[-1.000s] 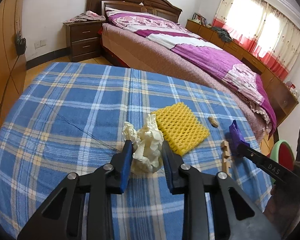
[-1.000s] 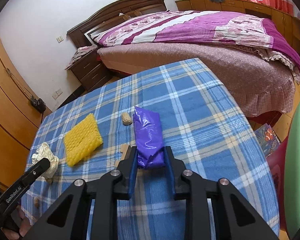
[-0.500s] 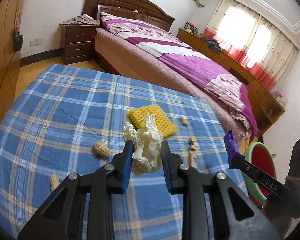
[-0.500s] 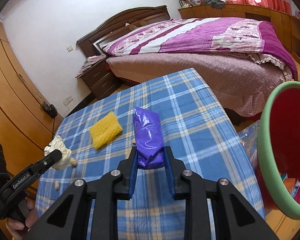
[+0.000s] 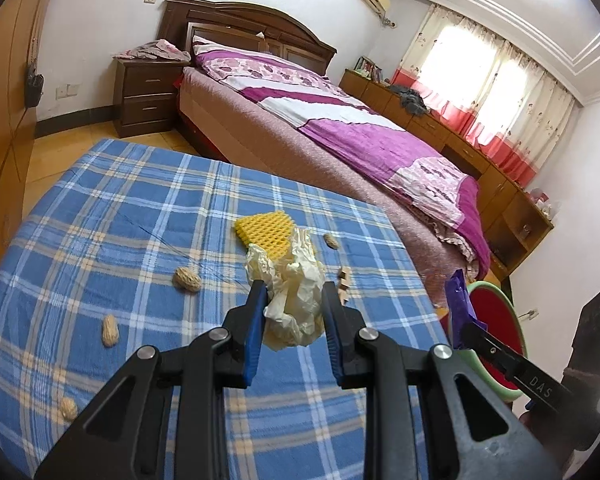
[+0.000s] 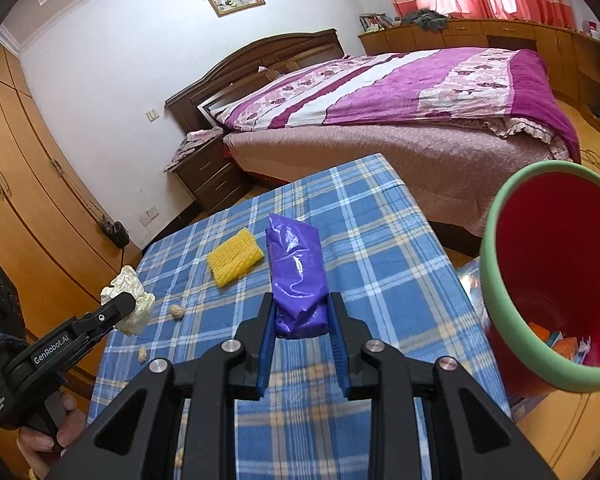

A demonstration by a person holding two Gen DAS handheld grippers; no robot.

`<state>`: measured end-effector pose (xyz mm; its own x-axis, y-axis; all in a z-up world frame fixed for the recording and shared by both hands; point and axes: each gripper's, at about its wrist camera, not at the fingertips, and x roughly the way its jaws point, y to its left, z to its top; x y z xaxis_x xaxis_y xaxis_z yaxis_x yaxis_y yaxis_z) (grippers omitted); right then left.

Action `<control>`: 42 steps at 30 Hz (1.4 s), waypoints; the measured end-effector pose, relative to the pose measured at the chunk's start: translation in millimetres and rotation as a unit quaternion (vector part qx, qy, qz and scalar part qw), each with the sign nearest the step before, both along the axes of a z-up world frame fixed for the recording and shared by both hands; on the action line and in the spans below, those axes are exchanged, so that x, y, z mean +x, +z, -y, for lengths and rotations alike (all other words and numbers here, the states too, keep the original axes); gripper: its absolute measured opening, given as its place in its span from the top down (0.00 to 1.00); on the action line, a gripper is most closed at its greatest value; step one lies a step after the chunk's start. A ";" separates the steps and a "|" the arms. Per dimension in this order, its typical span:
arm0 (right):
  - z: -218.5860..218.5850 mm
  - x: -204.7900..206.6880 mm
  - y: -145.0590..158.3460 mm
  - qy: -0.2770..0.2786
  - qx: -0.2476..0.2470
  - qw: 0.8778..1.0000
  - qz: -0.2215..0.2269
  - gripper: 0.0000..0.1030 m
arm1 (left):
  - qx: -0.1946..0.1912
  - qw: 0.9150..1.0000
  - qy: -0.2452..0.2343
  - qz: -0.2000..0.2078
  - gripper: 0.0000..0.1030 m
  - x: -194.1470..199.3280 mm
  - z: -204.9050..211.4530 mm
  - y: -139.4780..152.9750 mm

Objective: Collect trash
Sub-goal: 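Carry the tissue and purple bag over the red bucket with both tools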

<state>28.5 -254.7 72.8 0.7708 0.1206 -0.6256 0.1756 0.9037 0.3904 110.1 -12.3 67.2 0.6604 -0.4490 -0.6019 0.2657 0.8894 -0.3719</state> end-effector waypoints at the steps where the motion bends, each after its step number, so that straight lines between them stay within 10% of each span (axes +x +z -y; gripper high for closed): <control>1: 0.8 -3.0 0.8 -0.001 0.001 1.000 0.001 0.73 | -0.001 1.000 -0.002 0.001 0.73 -3.8 0.4 1.7; 42: 42.8 -104.5 23.6 -0.062 0.025 0.996 0.053 0.73 | -0.025 0.997 -0.066 -0.001 0.73 -65.6 46.6 26.6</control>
